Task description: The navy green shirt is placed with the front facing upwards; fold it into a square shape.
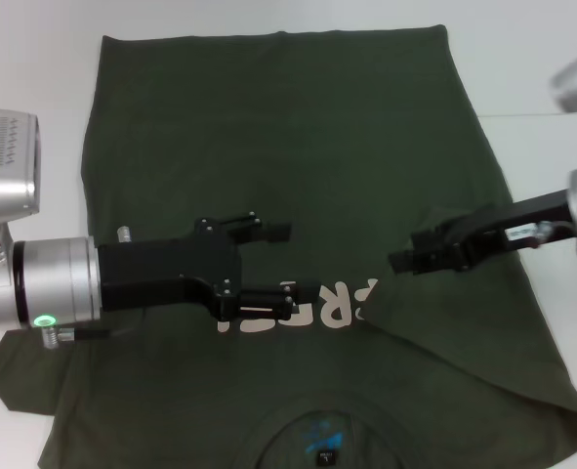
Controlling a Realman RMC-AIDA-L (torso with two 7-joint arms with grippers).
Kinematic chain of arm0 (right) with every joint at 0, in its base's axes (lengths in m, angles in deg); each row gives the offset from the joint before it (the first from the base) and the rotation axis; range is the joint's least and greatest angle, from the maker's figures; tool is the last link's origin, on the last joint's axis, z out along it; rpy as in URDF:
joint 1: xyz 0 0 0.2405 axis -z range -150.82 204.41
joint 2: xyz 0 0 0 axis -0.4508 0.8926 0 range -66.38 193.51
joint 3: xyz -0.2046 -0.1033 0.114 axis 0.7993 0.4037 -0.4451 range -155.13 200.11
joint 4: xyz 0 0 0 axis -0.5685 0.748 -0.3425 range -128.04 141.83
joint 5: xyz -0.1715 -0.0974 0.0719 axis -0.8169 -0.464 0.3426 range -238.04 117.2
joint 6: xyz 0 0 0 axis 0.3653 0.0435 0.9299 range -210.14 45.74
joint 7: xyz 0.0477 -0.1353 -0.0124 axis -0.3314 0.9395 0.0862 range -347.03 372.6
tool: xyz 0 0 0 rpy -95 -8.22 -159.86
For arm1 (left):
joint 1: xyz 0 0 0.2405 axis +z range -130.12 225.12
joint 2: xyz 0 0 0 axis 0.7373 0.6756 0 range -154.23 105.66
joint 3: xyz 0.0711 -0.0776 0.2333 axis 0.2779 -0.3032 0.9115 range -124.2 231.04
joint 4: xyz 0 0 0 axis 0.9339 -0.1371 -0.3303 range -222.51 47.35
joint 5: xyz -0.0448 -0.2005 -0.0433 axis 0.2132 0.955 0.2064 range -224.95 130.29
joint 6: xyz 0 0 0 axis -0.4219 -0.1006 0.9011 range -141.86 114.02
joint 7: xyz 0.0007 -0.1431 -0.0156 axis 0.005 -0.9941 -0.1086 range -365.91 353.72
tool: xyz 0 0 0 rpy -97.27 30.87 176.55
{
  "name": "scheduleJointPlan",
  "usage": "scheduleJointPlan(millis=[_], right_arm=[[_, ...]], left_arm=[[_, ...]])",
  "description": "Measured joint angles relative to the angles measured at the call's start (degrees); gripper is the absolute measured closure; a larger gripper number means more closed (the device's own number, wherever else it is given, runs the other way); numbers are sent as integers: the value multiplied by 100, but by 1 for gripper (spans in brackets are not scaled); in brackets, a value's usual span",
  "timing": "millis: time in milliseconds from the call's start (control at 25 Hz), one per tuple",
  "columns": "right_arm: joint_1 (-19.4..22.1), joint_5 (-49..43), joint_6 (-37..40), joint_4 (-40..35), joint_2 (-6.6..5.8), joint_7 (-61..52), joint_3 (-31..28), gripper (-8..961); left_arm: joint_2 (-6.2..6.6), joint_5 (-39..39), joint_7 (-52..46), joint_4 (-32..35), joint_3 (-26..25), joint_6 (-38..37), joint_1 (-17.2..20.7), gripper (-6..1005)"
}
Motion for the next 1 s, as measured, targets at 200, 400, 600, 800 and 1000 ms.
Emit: scheduleJointPlan(millis=[200, 400, 600, 800, 1000], right_arm=[[603, 1046, 514, 29, 1, 1757, -591, 399], [1189, 1623, 824, 553, 4, 3574, -980, 184], [1410, 1783, 1345, 1261, 2, 5279, -1671, 69], [1469, 1766, 1550, 1430, 14, 5849, -1843, 35], [1433, 1766, 1558, 1459, 33, 5904, -1825, 38]], left_arm=[[1, 4, -44, 2, -108, -1, 7, 103], [59, 8, -304, 28, -252, 26, 10, 104], [134, 4, -732, 67, -309, 321, 24, 105], [169, -106, -1768, 536, -284, 851, 278, 105], [177, -658, -3276, 1633, -407, 1077, 680, 106]])
